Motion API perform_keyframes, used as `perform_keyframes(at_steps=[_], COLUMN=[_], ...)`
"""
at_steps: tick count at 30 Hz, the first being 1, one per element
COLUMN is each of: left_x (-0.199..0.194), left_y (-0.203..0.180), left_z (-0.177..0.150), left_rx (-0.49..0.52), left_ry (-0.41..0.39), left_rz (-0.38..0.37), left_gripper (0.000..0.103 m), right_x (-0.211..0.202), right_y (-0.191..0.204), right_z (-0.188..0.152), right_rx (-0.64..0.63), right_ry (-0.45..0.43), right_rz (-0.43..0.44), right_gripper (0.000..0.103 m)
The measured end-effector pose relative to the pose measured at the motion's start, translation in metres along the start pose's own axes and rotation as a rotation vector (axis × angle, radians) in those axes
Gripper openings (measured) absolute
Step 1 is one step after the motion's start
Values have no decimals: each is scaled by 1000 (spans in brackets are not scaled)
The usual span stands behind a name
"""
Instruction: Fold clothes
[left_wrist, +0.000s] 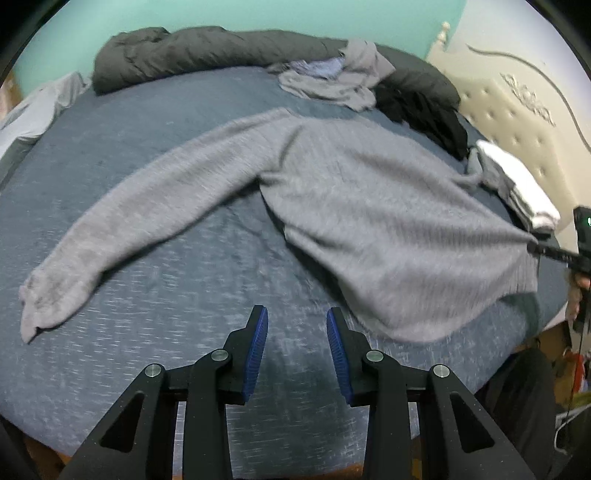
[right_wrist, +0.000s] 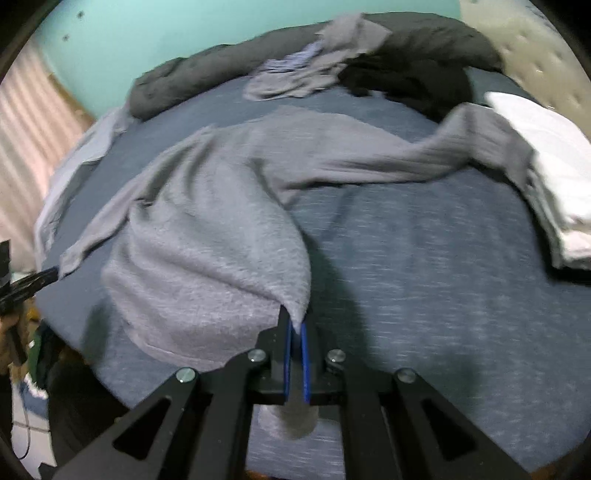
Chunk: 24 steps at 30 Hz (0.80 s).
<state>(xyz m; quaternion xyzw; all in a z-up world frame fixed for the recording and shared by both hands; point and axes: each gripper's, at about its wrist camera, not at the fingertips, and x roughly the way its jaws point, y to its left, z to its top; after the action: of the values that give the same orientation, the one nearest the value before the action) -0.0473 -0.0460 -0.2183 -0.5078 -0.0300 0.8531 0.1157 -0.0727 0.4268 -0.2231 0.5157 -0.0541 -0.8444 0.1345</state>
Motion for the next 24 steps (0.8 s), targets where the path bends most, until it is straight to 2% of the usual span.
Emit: perform_keyframes(at_steps=[4,7,12,16,21,22,23,24], left_x=[25,43,75,100,125,130,133,134], left_y=[-14,-22,-44,-61,-74,-77,-79,-82], left_z=[-4,-6,-8,-7,-8,-8,-9,-9], left_rx=[17,18,44,43,37,41,46,53], left_ry=[50,80,129,159,182,186,192,193], left_rz=[-26,-56,-82,-117,-139,-140,-147,-149], left_gripper=[36,36,37,45,44,33,12,8], right_x=[11,17,25,29,34,34,34,34], right_y=[-25,-32,-25,-27,-30,-29,-29,-28], right_z=[-4,-5,-2,-1,-5,-6,-7,-9], right_rx=[53,77,46,40,54,50,46,42], right_ry=[7,10,21,34,47,47,48,48], right_rz=[-56,-63,-51,-35,-12,-13,-15,-17], right_gripper=[3,3,3,3,3,3,3,3])
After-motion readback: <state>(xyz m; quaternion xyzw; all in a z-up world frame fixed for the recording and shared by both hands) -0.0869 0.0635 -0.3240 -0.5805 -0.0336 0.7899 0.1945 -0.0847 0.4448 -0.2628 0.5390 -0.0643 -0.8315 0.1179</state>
